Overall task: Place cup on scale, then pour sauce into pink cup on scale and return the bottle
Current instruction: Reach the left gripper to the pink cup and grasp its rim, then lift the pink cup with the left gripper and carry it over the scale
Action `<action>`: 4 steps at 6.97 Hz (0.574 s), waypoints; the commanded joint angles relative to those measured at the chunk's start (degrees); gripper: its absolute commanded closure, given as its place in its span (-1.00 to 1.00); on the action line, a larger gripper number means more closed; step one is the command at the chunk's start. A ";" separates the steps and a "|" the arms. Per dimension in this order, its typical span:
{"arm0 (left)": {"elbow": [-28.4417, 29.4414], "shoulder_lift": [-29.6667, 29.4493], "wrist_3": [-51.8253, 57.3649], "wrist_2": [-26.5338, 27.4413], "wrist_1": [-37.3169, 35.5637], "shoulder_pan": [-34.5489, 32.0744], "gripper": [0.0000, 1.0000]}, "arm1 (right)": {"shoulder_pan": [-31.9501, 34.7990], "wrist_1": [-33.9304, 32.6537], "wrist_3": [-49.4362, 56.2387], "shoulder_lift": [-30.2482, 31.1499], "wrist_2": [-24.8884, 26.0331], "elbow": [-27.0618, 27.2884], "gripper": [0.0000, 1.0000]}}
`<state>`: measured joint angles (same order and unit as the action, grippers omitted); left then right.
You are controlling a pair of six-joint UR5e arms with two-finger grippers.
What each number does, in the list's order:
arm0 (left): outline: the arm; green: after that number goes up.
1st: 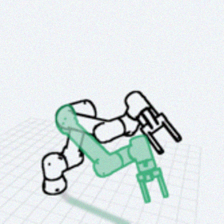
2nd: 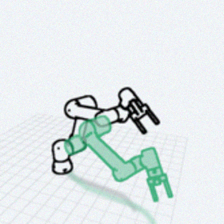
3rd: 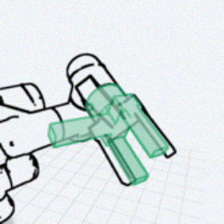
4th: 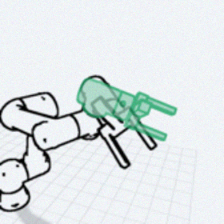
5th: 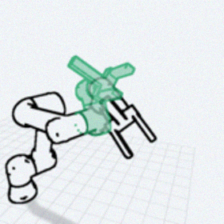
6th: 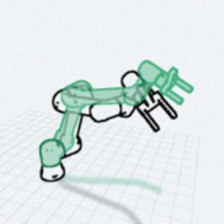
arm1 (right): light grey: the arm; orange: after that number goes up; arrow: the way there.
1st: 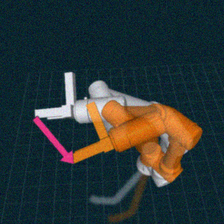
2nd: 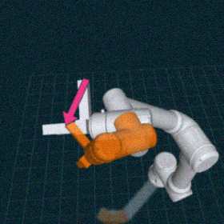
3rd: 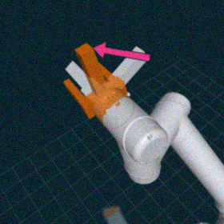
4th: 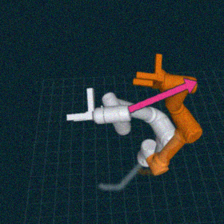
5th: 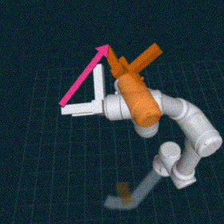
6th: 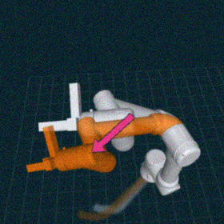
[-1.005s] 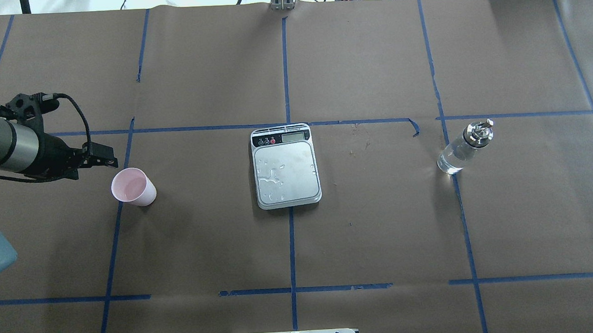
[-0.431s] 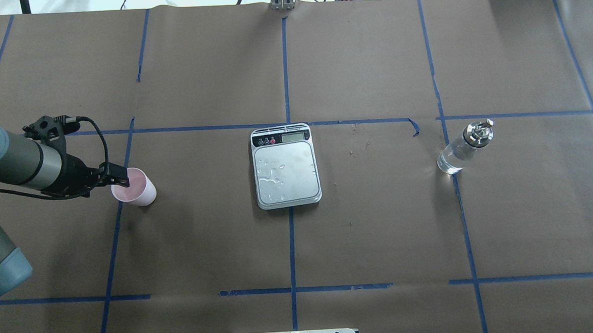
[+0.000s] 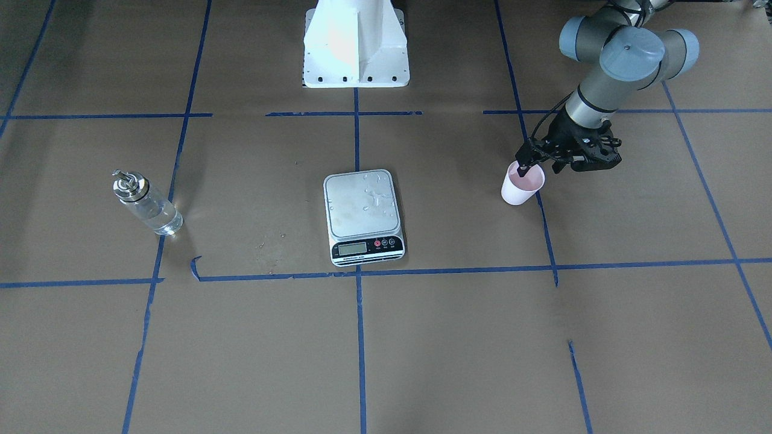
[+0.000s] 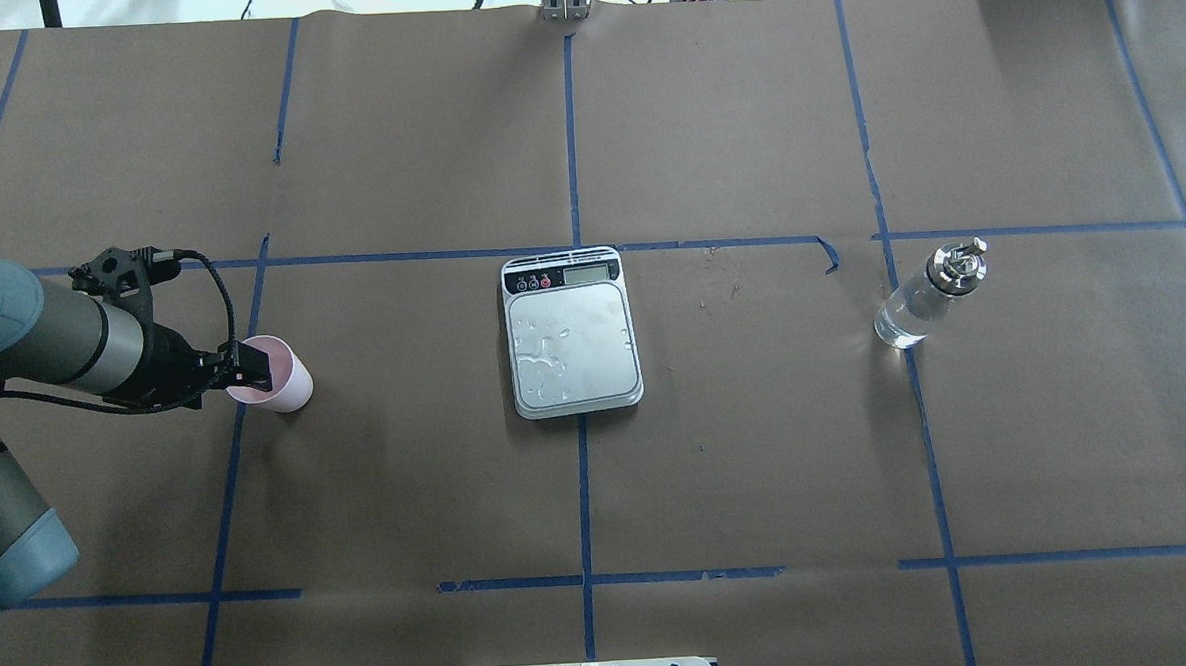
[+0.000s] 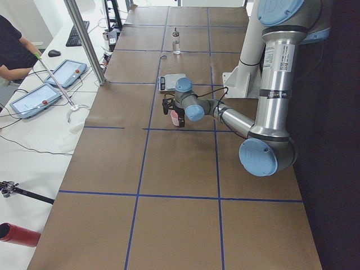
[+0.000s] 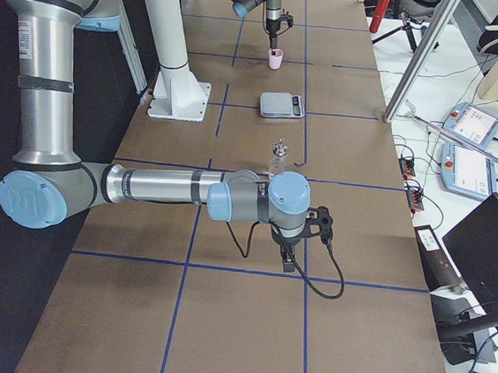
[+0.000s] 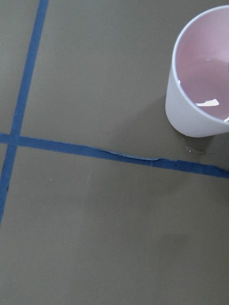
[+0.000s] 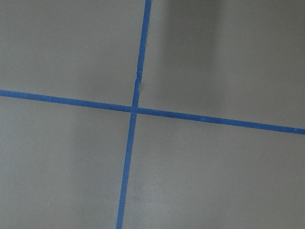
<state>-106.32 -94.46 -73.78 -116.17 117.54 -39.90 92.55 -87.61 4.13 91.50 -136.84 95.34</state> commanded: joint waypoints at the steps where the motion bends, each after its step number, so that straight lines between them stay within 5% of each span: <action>1: 0.58 -0.55 -1.19 0.06 -0.03 0.17 1.00 | 0.00 -0.11 0.00 0.00 -0.09 -0.15 -1.00; 4: -2.29 -0.90 -2.07 -0.55 -3.52 -1.83 1.00 | 0.00 -0.11 -0.09 0.00 -1.32 -0.33 -1.00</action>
<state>-106.85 -95.14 -75.62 -116.36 116.26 -40.45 92.55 -87.71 4.11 91.49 -137.83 95.04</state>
